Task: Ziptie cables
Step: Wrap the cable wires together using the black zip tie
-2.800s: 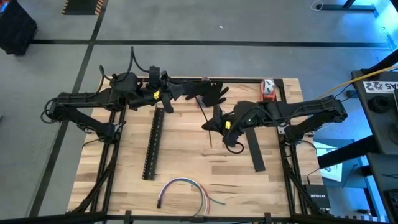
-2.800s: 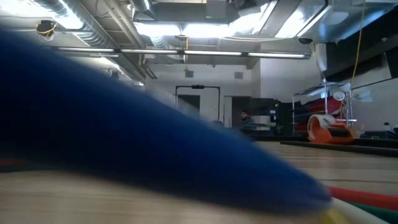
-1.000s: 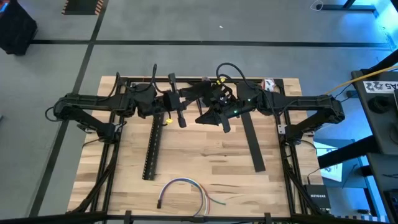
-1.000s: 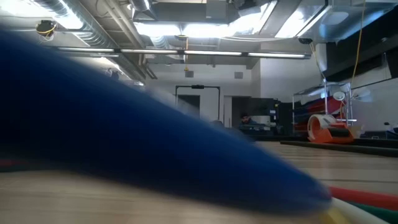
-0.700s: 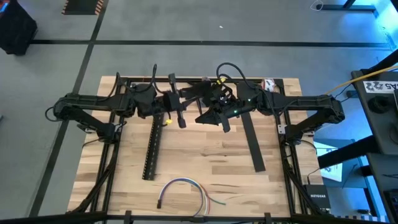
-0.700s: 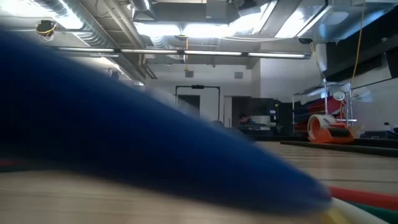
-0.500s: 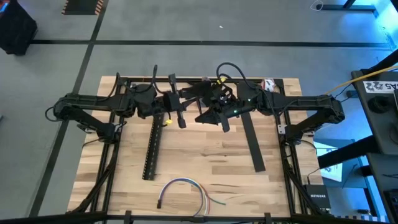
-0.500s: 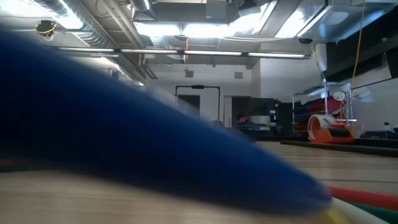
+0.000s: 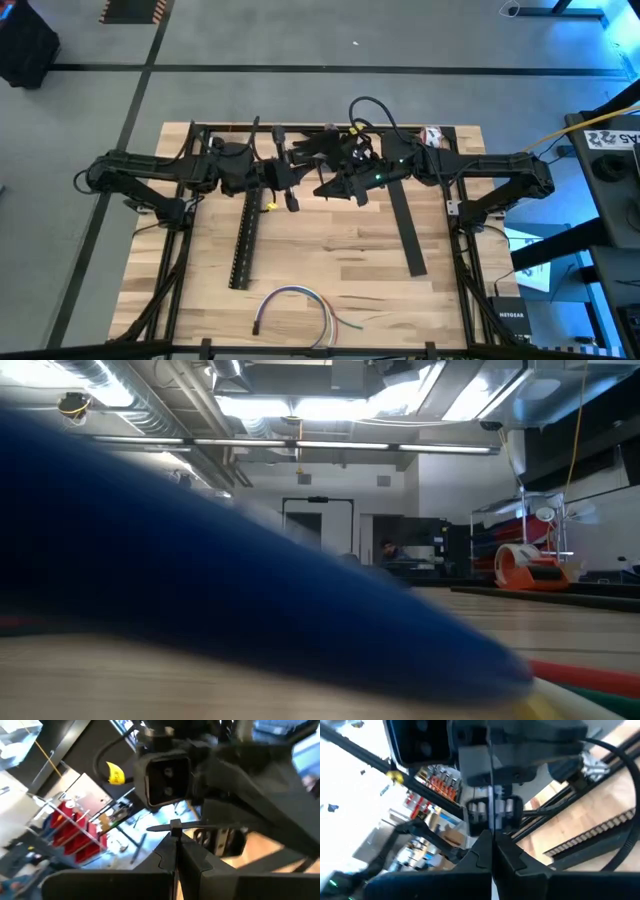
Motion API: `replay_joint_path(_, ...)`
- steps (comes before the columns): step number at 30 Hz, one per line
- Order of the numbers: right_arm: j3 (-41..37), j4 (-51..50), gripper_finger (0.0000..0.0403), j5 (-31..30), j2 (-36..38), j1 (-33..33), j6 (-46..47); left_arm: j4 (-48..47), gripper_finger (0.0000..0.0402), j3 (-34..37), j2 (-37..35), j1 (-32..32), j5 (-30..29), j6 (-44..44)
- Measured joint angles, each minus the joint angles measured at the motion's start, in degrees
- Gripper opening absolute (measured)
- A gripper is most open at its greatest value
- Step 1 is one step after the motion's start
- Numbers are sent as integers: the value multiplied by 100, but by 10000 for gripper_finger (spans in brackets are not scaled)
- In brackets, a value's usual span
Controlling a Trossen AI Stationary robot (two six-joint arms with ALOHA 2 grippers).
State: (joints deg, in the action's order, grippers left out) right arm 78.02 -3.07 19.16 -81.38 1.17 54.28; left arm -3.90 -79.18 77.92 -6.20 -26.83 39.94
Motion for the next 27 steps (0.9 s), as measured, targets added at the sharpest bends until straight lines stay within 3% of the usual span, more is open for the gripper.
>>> replay_joint_path(6,0,5,0,49,0,107,645,-36,0,0,161,-214,-497,506)
replay_joint_path(15,0,-12,0,403,-18,518,513,-15,0,0,331,-426,-936,628)
replay_joint_path(21,2,-191,11,699,-20,529,-534,-12,0,0,302,-343,-856,114)
replay_joint_path(27,2,-1005,79,664,244,539,-2266,-22,0,0,296,-206,-868,-669)
